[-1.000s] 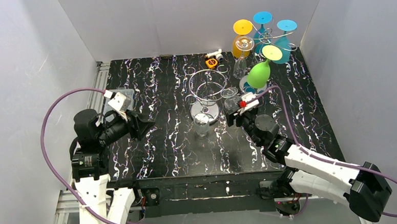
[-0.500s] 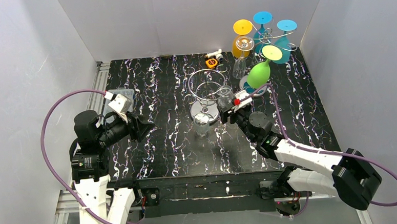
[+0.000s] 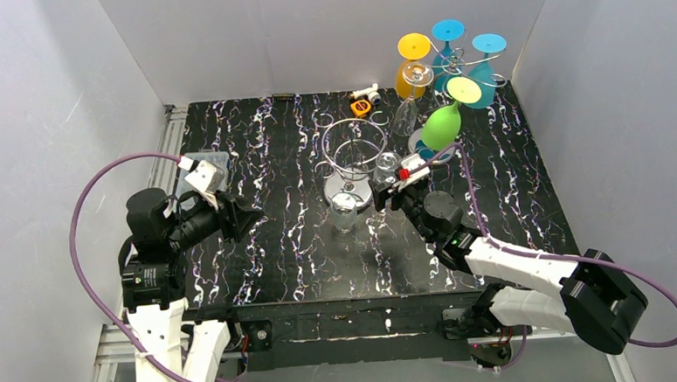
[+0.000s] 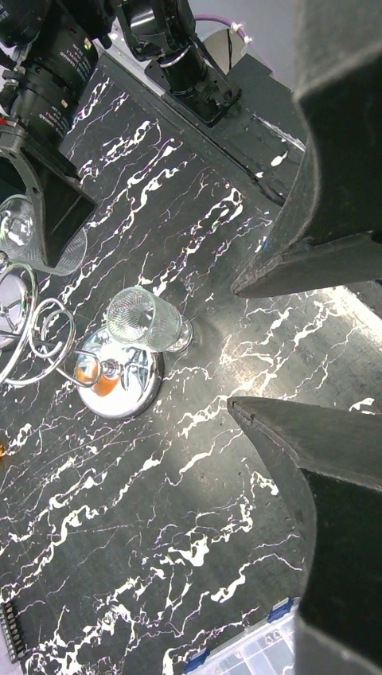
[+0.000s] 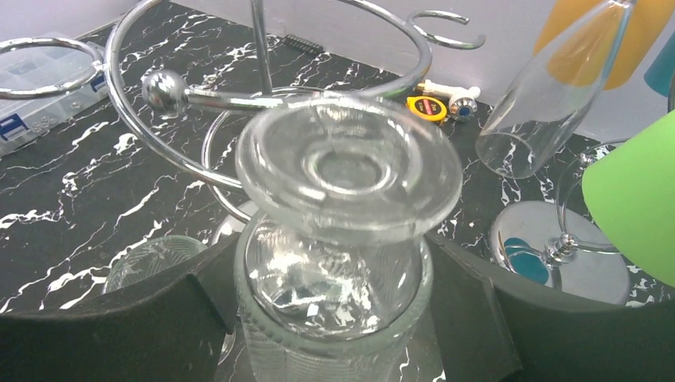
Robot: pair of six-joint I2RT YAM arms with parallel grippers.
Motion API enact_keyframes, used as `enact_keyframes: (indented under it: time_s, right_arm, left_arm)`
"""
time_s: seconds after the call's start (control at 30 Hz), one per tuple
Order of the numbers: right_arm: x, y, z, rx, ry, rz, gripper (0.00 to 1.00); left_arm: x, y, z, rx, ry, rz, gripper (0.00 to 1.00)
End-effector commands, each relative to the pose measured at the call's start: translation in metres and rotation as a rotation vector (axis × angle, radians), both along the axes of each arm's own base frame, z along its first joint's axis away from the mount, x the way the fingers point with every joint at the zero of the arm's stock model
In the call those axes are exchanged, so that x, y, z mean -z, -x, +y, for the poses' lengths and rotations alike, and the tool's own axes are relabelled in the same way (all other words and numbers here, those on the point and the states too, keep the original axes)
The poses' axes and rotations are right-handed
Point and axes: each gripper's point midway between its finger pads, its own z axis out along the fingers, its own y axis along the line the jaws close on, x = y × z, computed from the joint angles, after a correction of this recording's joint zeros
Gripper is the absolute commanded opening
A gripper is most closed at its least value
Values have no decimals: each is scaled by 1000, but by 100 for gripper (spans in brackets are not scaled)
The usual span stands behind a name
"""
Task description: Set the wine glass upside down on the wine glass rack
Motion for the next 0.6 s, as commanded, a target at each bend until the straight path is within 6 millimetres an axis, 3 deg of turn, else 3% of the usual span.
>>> enact_keyframes:
  time_s: [0.0,0.13,0.3,0.57]
  right_arm:
    - [-12,-1,-3,19,-53,-41,87]
    - [-18,1,-6,20,-57,-47,89]
    - [-37,7,-14,23,-52,-40,98]
    - [-72,48,-45,4,-50,118,99]
  left_arm:
    - [-7,3,-2,15,5,-7,47]
    - [-7,3,-3,17,10,-1,47]
    - [-9,-1,-3,14,19,1,48]
    - [-8,-17,-3,3,44,61,52]
